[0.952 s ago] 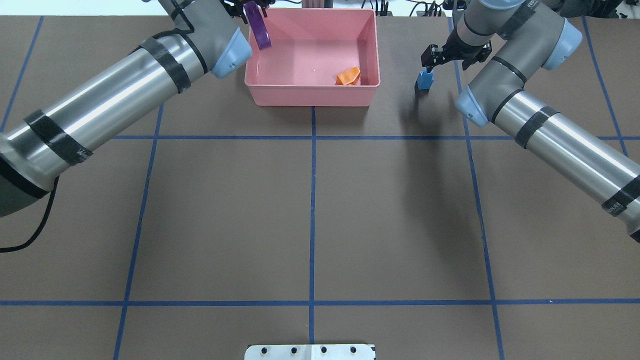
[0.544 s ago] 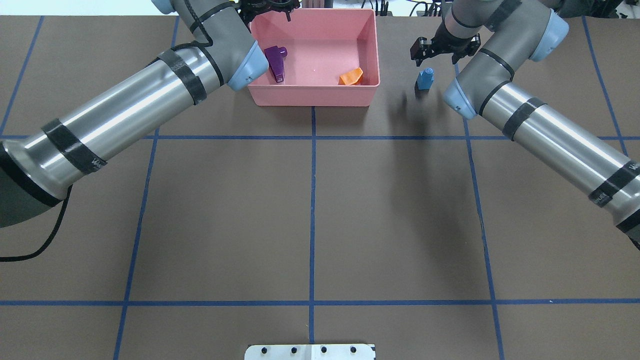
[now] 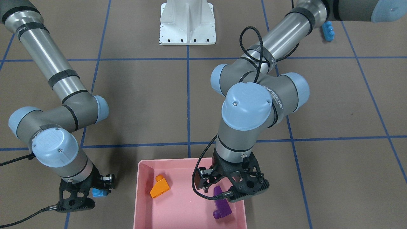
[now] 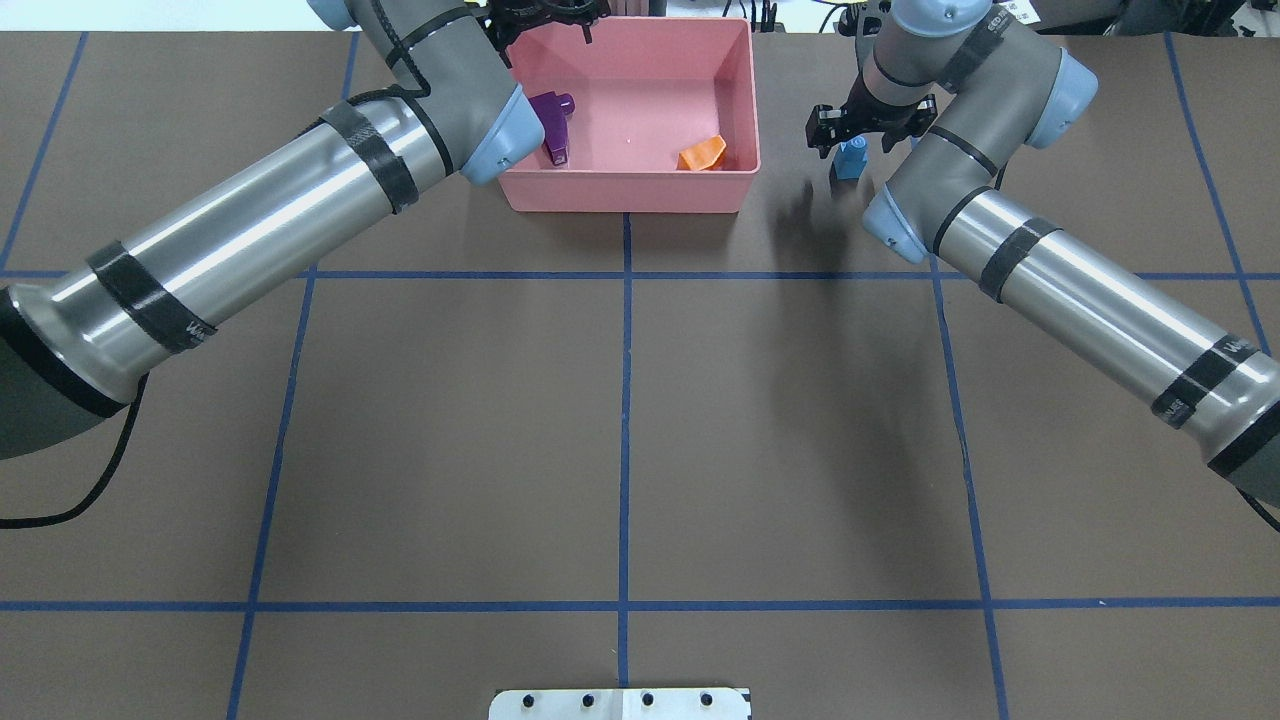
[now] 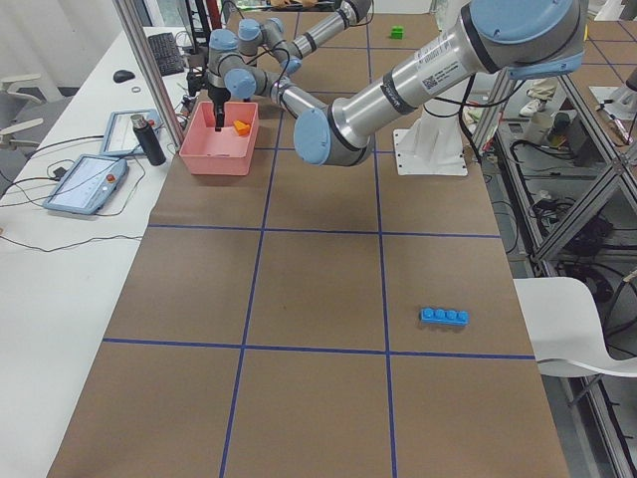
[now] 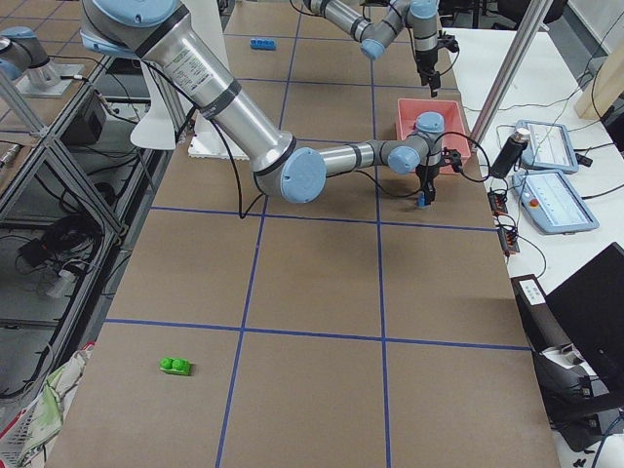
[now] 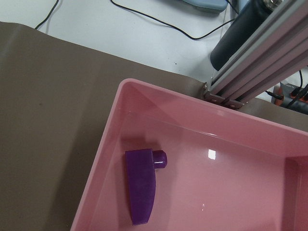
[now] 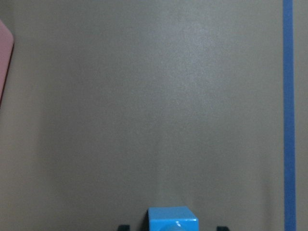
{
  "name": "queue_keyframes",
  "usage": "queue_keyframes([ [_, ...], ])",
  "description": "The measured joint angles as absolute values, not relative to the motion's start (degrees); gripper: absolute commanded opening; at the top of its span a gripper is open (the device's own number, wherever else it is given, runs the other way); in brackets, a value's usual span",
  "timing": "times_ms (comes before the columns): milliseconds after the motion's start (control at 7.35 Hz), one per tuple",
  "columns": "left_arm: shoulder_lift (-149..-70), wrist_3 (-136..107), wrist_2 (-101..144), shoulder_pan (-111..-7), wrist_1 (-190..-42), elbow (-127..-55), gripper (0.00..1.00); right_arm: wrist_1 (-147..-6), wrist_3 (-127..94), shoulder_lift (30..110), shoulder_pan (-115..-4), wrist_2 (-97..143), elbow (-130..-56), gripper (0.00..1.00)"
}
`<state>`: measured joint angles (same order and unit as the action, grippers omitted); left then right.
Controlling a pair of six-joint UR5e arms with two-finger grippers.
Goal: Put all blocks into box
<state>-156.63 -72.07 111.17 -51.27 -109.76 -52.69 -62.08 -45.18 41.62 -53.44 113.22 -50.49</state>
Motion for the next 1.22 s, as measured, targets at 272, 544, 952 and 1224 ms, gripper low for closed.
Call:
queue_keyframes([
  [272,-156.63,-72.07,111.20,-51.21,-109.77,-52.83,1.00,-62.10,-45.17,41.59,-53.16,113.18,-50.00,0.00],
  [544,-156.38,-71.20,111.34,-51.04,-109.78,-53.47,1.00,-62.21,-46.53,40.18,-54.58,113.30,-50.28,0.00],
  [952,-151.04,-61.05,114.63,-51.63,-109.22,-59.92,1.00,-63.98,-63.14,31.55,-58.23,113.42,-50.04,0.00],
  [1224,-144.64,-52.08,119.31,-54.35,-109.05,-65.30,1.00,-67.03,-72.90,24.41,-56.01,110.45,-47.54,0.45],
])
